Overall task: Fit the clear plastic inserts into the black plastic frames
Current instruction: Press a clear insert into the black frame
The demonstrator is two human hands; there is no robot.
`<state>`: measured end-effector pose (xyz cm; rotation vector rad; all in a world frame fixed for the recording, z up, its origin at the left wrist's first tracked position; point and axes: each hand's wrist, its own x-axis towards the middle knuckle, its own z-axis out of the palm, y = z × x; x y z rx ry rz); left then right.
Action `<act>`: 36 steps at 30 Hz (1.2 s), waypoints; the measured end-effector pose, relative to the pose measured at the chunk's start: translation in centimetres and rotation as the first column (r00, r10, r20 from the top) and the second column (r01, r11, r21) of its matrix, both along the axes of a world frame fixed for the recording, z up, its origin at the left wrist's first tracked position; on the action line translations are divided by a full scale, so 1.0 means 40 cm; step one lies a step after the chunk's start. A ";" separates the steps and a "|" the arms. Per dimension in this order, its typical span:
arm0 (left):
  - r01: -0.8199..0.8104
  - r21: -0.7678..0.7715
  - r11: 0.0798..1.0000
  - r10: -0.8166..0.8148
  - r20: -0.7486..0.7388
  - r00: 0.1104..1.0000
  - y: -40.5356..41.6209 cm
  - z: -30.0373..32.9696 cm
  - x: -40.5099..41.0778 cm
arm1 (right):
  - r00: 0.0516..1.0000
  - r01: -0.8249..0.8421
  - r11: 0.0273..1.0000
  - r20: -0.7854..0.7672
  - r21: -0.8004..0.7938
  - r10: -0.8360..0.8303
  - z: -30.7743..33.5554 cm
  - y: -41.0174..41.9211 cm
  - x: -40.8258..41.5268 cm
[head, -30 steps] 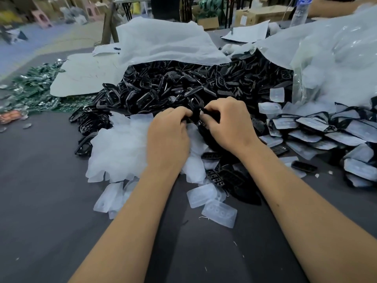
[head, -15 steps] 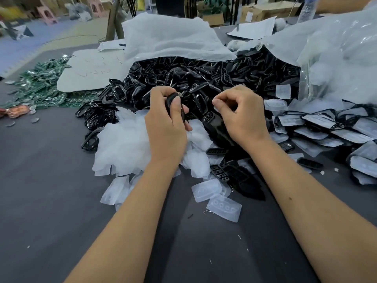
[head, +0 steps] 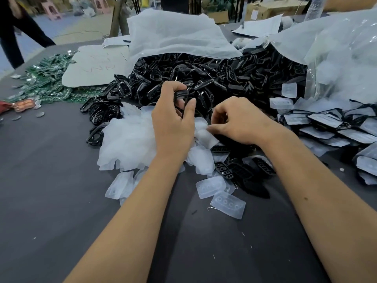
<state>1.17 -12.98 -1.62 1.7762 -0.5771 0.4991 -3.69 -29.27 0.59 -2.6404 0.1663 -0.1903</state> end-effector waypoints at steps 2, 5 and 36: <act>-0.033 -0.023 0.999 0.033 -0.002 0.999 -0.001 0.002 0.000 | 1.000 0.004 1.000 -0.012 0.010 -0.003 0.007 -0.003 0.000; -0.044 0.009 0.999 0.044 -0.011 0.999 -0.002 0.003 -0.002 | 1.000 0.010 0.997 -0.025 0.079 -0.008 0.000 -0.010 0.004; -0.032 -0.162 0.986 0.003 -0.182 0.983 -0.009 0.008 -0.006 | 0.954 -0.149 0.382 0.234 0.912 -0.188 -0.052 0.040 0.018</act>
